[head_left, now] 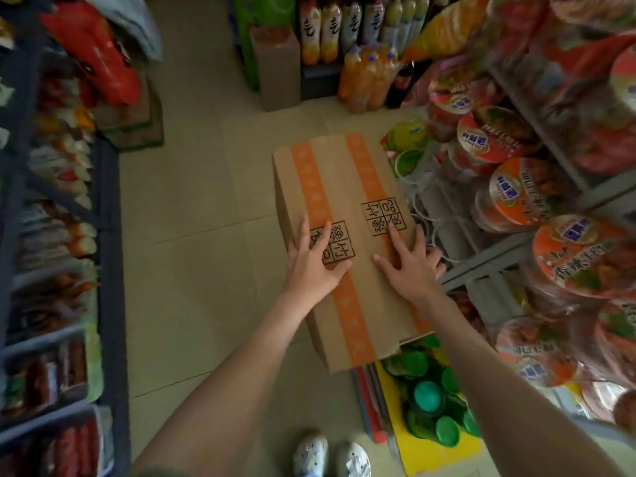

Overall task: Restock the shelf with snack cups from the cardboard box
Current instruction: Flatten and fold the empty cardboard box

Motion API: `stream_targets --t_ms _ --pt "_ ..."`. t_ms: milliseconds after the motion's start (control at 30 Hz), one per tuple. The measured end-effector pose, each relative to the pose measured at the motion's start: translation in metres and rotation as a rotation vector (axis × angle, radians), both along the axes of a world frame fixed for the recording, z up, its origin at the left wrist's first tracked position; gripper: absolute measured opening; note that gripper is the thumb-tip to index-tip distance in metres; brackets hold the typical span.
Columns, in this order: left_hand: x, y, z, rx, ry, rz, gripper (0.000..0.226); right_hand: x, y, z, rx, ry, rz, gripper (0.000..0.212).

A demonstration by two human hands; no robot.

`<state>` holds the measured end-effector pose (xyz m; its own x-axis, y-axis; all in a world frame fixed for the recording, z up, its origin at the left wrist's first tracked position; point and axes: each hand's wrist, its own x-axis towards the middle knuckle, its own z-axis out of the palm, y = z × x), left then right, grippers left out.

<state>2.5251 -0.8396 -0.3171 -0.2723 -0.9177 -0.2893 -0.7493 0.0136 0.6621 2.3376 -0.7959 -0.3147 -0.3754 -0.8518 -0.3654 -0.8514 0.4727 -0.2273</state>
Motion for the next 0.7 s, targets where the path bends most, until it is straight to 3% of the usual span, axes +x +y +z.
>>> stream_targets --t_ms 267,500,700 --pt "-0.041 -0.02 -0.053 0.131 -0.003 -0.148 0.081 -0.043 -0.011 -0.047 0.105 0.012 -0.035 0.065" --pt "-0.066 -0.045 -0.063 0.065 -0.015 -0.156 0.079 -0.071 -0.035 -0.054 0.086 0.005 -0.009 0.067" --pt "-0.078 -0.028 -0.059 0.055 -0.177 -0.137 0.066 -0.067 -0.031 -0.051 0.073 0.1 -0.01 0.062"
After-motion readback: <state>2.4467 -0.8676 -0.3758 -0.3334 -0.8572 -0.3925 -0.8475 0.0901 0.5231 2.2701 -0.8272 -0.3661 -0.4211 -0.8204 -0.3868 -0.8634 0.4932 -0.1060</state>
